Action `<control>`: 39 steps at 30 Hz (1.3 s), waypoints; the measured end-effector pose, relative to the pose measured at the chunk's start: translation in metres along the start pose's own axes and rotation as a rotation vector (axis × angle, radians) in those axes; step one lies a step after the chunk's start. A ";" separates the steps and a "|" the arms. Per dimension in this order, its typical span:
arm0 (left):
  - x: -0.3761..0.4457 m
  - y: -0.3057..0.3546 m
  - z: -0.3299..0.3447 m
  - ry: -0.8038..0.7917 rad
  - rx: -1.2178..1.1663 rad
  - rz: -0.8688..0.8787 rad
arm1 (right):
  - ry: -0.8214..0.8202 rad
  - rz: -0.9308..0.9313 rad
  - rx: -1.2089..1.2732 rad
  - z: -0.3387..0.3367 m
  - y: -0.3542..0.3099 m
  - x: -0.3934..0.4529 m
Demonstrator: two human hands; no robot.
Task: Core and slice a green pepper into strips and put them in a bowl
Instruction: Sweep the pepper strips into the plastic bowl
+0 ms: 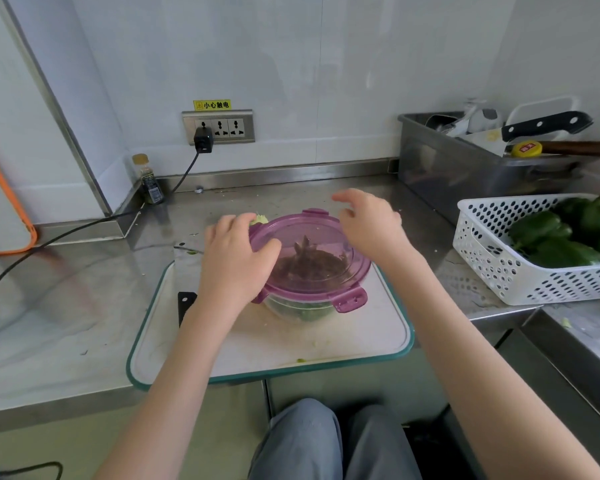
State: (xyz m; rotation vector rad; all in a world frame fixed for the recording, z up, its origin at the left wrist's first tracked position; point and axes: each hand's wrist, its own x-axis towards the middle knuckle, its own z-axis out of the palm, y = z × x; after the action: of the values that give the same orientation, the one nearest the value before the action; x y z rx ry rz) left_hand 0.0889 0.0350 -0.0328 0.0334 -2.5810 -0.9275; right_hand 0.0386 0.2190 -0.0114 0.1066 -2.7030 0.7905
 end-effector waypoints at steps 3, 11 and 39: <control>0.005 0.004 0.011 -0.130 0.127 0.074 | -0.099 -0.125 -0.188 0.015 -0.009 0.009; 0.010 0.001 0.018 -0.251 0.157 0.026 | -0.201 -0.109 -0.126 0.035 -0.001 0.019; -0.012 0.006 0.020 -0.101 -0.393 -0.139 | 0.024 0.485 0.727 0.027 0.028 -0.051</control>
State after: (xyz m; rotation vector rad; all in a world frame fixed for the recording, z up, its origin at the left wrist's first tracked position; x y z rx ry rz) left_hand 0.0933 0.0538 -0.0481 0.0583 -2.4624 -1.5074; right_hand 0.0746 0.2273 -0.0634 -0.4038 -2.2959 1.8625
